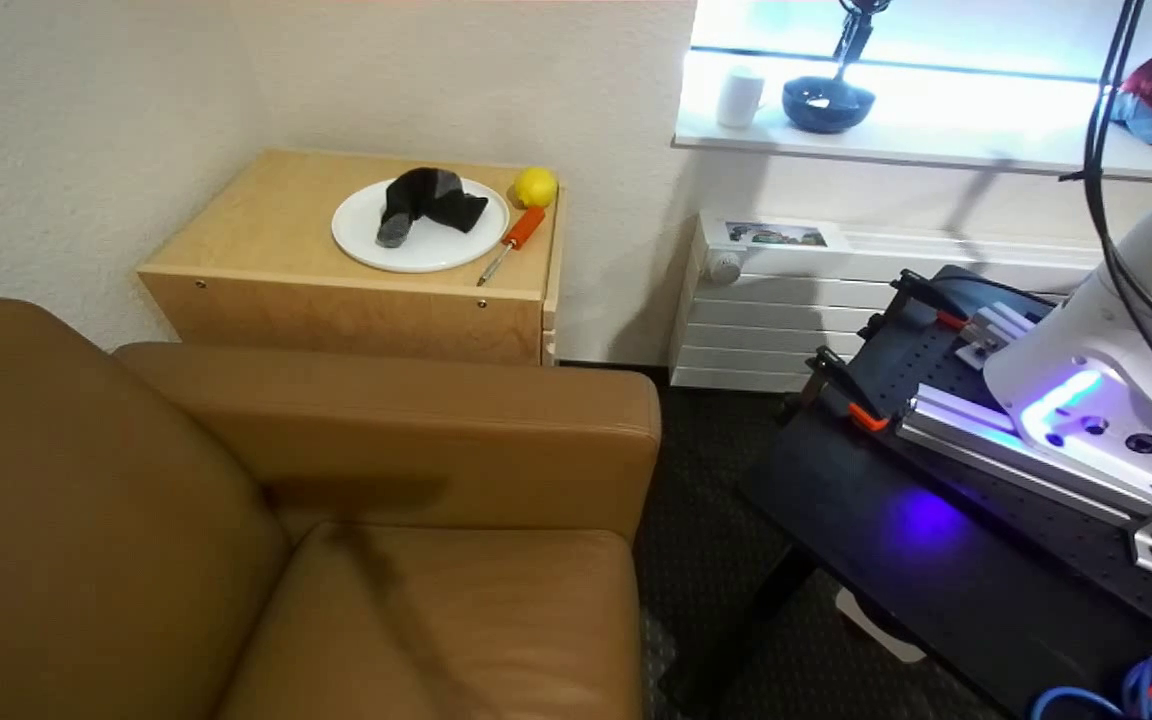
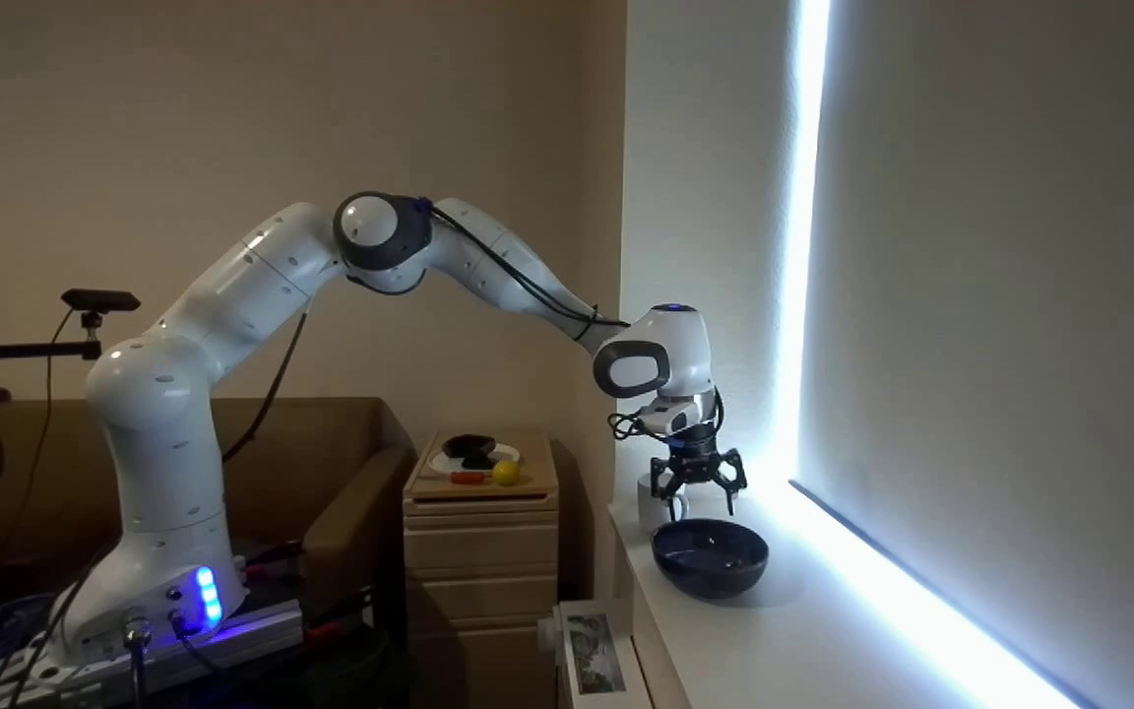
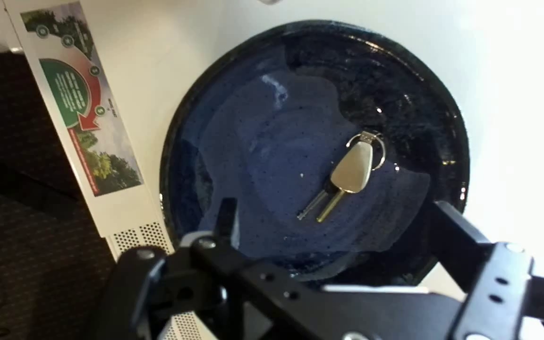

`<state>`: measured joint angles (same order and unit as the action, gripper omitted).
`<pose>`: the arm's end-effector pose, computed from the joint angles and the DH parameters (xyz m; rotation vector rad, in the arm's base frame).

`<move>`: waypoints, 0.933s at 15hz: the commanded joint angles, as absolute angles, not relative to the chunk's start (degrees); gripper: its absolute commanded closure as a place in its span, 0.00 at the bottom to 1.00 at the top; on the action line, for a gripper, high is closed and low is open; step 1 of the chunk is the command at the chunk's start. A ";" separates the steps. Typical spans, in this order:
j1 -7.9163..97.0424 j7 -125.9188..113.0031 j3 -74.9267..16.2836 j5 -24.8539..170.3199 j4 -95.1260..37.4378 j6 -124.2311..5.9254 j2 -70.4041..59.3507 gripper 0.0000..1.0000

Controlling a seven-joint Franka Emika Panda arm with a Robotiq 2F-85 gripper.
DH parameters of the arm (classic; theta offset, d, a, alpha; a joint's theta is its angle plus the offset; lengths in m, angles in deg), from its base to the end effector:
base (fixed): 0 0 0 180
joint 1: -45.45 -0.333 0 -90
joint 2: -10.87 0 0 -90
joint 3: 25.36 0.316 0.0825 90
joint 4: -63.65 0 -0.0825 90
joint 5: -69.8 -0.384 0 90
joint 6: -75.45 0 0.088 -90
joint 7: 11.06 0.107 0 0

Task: Pick up the keys from the black bowl and place it on the cabinet to the left.

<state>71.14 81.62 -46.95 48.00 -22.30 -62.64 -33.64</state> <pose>0.5349 -0.4993 0.2489 -0.8420 2.9083 -0.2601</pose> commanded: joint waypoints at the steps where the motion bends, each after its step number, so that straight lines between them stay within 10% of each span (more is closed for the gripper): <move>1: 75.39 88.17 -44.53 44.63 -16.04 -56.25 -37.11 0.00; 14: 77.61 96.93 -43.41 45.10 -12.17 -57.99 -42.19 0.00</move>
<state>78.20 94.53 -43.29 43.95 -13.45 -55.12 -39.83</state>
